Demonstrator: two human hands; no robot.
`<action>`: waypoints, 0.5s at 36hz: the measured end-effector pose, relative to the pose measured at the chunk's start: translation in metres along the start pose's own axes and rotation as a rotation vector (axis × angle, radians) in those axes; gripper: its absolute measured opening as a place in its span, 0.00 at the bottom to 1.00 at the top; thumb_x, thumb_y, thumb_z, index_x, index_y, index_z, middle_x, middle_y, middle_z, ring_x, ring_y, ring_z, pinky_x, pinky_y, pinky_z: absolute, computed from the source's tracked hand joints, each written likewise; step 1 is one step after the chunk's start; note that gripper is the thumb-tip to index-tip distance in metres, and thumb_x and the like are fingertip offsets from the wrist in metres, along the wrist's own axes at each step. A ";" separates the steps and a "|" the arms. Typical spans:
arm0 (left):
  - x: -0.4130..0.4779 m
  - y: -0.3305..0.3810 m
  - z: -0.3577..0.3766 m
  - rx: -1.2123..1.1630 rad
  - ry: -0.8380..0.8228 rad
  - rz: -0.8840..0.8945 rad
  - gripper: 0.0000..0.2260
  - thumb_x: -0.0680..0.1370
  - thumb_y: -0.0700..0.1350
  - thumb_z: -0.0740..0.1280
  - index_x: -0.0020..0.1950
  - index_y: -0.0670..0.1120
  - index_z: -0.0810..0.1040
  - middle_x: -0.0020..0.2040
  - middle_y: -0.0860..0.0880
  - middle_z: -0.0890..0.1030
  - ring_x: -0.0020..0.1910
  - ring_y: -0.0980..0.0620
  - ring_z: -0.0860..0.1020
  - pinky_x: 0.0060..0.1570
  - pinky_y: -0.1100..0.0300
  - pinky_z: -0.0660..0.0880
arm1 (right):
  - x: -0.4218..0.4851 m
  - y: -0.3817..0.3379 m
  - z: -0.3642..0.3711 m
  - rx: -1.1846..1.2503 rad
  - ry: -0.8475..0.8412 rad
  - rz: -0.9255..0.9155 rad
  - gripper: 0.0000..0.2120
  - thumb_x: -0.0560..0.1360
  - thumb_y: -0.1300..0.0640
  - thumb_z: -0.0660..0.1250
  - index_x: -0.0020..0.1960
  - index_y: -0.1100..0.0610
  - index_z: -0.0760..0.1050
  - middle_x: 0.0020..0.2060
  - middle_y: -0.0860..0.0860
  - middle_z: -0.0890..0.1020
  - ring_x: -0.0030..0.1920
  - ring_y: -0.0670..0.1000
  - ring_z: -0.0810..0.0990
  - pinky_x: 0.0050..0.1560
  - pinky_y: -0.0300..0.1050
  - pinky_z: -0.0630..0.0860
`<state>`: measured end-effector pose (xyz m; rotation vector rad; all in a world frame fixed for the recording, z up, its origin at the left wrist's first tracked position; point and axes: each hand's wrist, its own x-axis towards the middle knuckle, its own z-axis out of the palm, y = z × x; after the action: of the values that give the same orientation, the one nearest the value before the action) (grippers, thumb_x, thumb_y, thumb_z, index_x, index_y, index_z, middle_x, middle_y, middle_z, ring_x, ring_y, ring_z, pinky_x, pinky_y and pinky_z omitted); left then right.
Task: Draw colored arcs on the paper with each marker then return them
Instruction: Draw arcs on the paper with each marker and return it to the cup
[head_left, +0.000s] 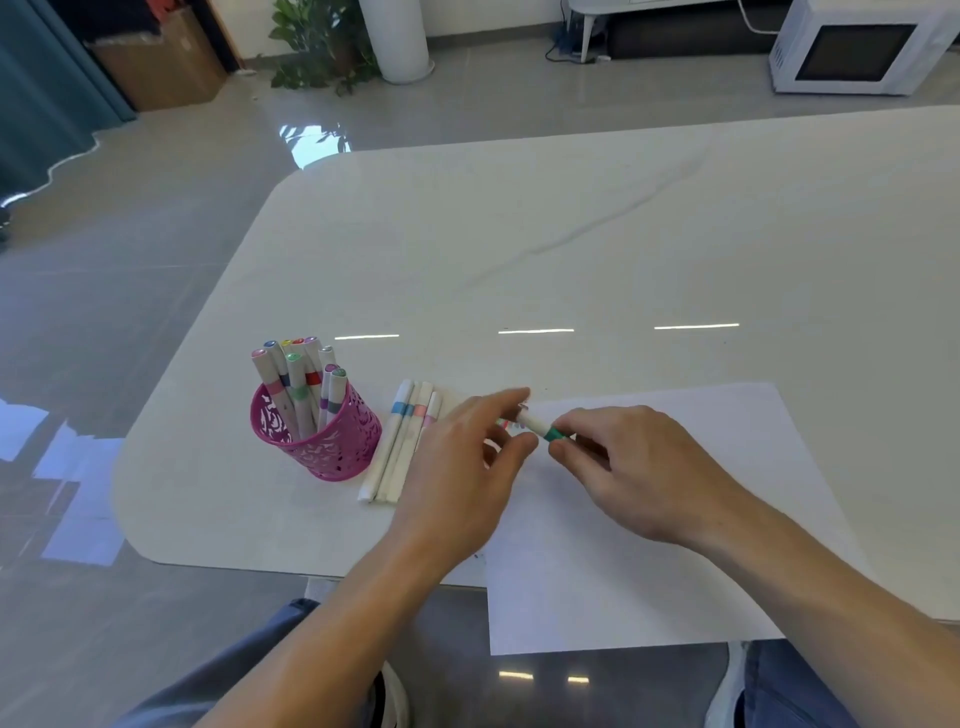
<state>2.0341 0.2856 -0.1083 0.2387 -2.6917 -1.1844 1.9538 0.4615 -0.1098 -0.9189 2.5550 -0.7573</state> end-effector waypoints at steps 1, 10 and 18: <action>0.000 0.001 -0.003 0.104 -0.035 0.080 0.15 0.80 0.47 0.69 0.67 0.54 0.78 0.54 0.60 0.80 0.46 0.62 0.77 0.48 0.73 0.74 | -0.001 0.000 0.000 -0.028 -0.014 -0.014 0.11 0.85 0.47 0.62 0.47 0.49 0.78 0.34 0.44 0.77 0.37 0.48 0.76 0.38 0.46 0.71; -0.003 -0.003 -0.007 0.344 -0.201 0.273 0.11 0.84 0.46 0.61 0.63 0.45 0.79 0.51 0.49 0.80 0.49 0.50 0.76 0.49 0.59 0.72 | -0.002 0.004 0.002 -0.111 -0.054 -0.115 0.09 0.86 0.50 0.61 0.55 0.49 0.79 0.41 0.42 0.76 0.44 0.46 0.73 0.47 0.47 0.73; -0.002 0.001 -0.006 0.233 -0.146 0.217 0.08 0.83 0.42 0.63 0.56 0.43 0.82 0.43 0.48 0.81 0.40 0.48 0.77 0.42 0.52 0.74 | -0.005 0.002 0.006 -0.117 -0.032 -0.118 0.12 0.86 0.43 0.56 0.55 0.49 0.73 0.44 0.44 0.78 0.42 0.50 0.77 0.43 0.48 0.74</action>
<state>2.0370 0.2824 -0.1034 -0.1113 -2.8911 -0.8583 1.9591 0.4635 -0.1151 -1.1179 2.5582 -0.6247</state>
